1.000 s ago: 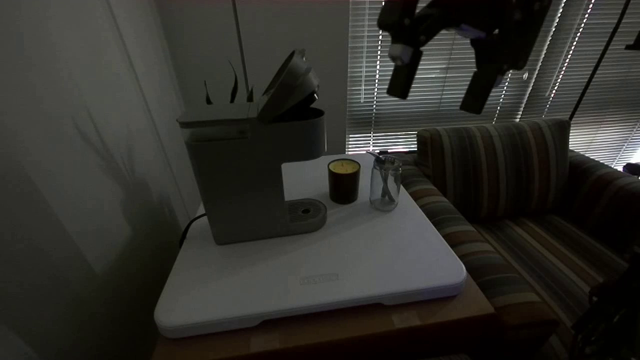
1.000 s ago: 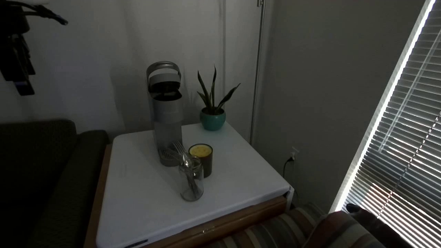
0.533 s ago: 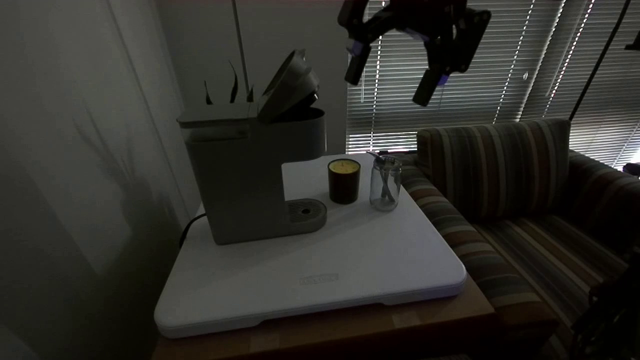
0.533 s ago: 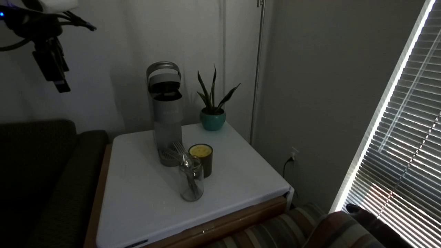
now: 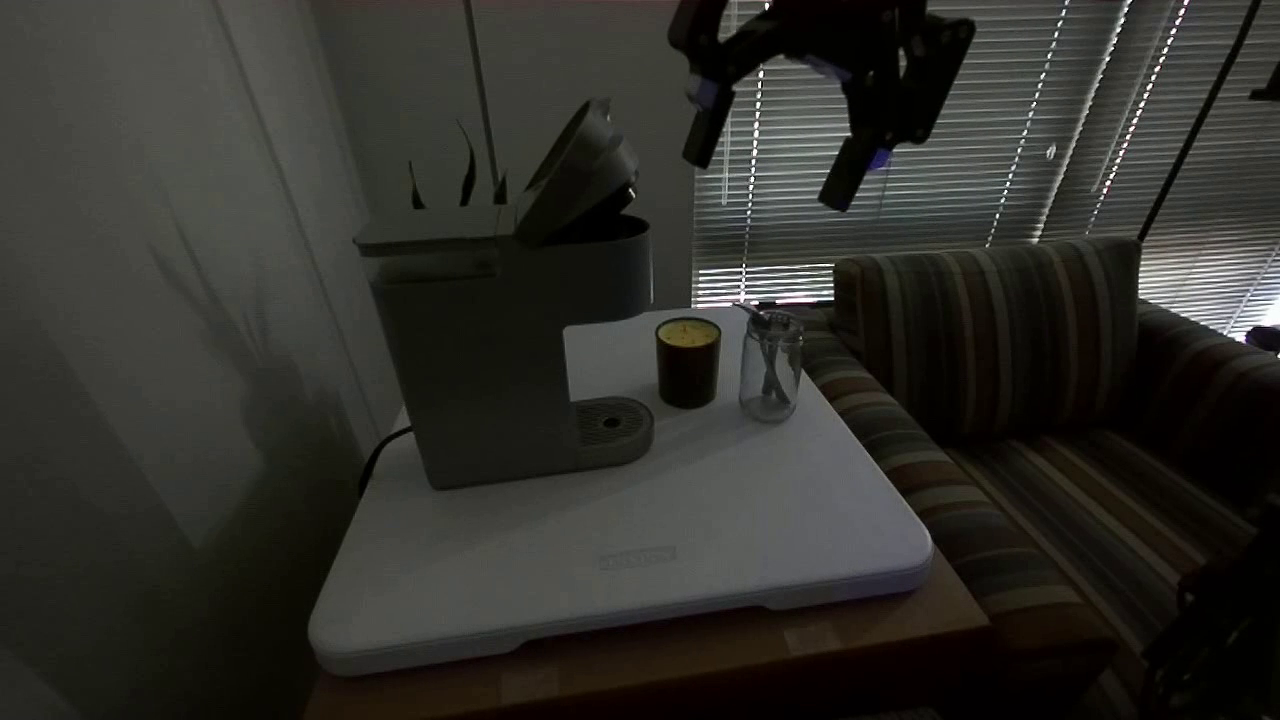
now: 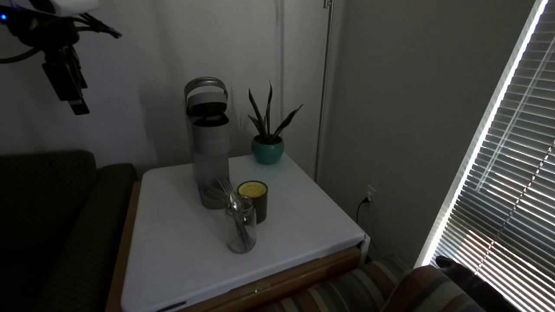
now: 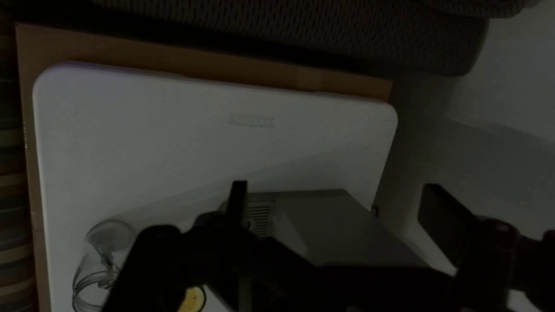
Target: Close the coffee maker
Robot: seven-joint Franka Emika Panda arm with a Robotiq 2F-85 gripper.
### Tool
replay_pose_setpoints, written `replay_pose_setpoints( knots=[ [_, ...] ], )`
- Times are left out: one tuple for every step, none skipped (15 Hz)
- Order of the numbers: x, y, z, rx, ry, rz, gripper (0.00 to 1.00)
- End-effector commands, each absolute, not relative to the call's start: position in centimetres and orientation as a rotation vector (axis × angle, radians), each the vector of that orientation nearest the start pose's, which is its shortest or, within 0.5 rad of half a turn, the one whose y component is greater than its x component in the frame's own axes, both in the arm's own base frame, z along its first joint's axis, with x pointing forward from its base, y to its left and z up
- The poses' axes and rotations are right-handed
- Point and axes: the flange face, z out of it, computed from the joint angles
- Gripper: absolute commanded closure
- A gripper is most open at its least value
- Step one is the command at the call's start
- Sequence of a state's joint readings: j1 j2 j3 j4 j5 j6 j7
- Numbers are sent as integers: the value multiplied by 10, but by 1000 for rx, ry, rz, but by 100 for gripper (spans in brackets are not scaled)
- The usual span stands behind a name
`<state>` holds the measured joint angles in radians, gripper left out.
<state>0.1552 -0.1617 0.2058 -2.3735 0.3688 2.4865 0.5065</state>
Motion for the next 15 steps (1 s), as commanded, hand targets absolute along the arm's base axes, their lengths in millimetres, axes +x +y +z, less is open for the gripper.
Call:
replay_pose_setpoints(
  knots=[
    [484,171,414,-2731,547,-275,0],
    [491,168,416,-2728,524,-310,0],
    [497,164,418,-2729,501,-338,0],
    [505,159,422,-2729,475,-366,0],
    [513,153,425,-2728,449,-391,0],
    [521,147,426,-2728,427,-409,0],
    [531,140,428,-2728,402,-429,0],
    [540,133,429,-2718,384,-445,0],
    [551,128,429,-2701,360,-460,0],
    [559,123,429,-2689,349,-472,0],
    [569,120,429,-2670,328,-481,0],
    [580,118,429,-2647,318,-487,0],
    [588,117,429,-2625,312,-491,0],
    [598,117,430,-2605,300,-497,0],
    [607,119,431,-2588,280,-506,0]
  ],
)
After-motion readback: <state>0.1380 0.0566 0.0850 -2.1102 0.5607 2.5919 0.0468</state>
